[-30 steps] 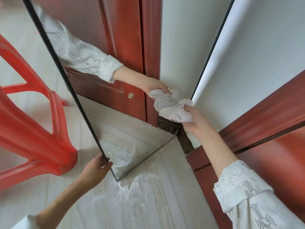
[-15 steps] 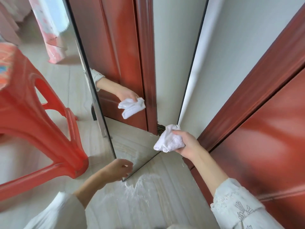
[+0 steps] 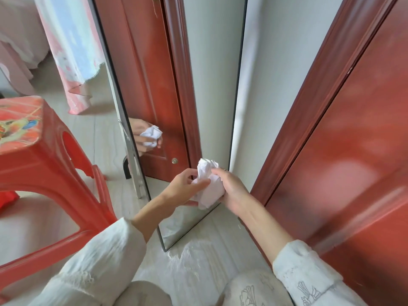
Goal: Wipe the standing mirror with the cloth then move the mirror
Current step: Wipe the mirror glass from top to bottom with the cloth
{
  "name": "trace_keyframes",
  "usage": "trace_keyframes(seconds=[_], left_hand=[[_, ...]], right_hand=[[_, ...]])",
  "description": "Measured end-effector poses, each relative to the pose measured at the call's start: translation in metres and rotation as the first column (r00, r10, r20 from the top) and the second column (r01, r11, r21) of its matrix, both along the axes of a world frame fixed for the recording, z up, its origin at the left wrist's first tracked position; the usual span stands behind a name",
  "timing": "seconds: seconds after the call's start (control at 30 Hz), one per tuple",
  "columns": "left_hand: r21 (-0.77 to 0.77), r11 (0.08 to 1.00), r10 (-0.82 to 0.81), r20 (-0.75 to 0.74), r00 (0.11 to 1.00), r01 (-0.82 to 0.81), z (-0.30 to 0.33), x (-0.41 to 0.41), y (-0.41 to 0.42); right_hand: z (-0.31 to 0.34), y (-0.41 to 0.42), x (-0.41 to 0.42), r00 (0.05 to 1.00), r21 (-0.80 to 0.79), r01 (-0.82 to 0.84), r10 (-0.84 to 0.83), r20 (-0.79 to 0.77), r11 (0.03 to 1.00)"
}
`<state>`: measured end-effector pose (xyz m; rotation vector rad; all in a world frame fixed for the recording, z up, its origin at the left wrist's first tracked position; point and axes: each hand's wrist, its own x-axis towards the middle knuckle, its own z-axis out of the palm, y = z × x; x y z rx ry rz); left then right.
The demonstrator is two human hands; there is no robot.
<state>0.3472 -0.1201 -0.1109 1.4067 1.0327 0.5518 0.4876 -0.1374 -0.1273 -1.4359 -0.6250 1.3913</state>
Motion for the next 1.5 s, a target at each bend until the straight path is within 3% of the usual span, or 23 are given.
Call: trace_keyframes(seconds=[0.1,0.2,0.4,0.67,0.83,0.9,1.0,1.17,1.33,1.5], left_hand=[[0.114,0.990,0.083,-0.027,0.996,-0.079,0.000,0.000,-0.007],[0.141,0.983,0.121,-0.004,0.993,-0.120,-0.003,-0.004,-0.012],[0.273,0.951,0.169,-0.075,0.983,-0.143,-0.003,-0.007,-0.016],[0.273,0.921,0.342,-0.221,0.913,-0.279,-0.015,-0.019,-0.012],[0.548,0.789,0.416,-0.147,0.897,-0.277,-0.007,-0.026,-0.011],[0.622,0.754,0.367,-0.132,0.921,-0.211,-0.003,-0.024,-0.012],[0.646,0.759,0.136,-0.268,0.954,0.073,-0.008,-0.019,-0.015],[0.518,0.766,-0.110,-0.476,0.872,0.380,-0.014,-0.016,-0.021],[0.629,0.719,-0.021,-0.404,0.915,0.295,-0.011,-0.017,-0.020],[0.571,0.791,-0.032,-0.319,0.947,0.219,-0.010,-0.022,-0.018]], right_hand=[[0.001,-0.007,-0.006,0.979,-0.067,0.045,-0.031,0.199,0.997],[0.000,-0.018,-0.006,0.961,-0.111,0.008,0.023,0.276,0.994],[0.008,-0.033,-0.001,0.985,-0.038,-0.055,0.060,0.159,0.998],[0.007,-0.035,0.009,0.978,-0.079,0.194,-0.187,0.087,0.978],[0.003,-0.034,0.010,0.977,-0.126,0.211,-0.210,0.022,0.969],[0.006,-0.035,0.008,0.977,-0.129,0.196,-0.204,-0.058,0.972],[0.012,-0.037,0.004,0.963,-0.119,0.165,-0.186,-0.195,0.979],[0.016,-0.037,0.002,0.914,-0.093,0.122,-0.149,-0.378,0.988],[0.018,-0.042,0.004,0.921,-0.005,-0.066,0.059,-0.386,0.998],[0.017,-0.045,0.007,0.933,0.039,-0.159,0.163,-0.321,0.987]])
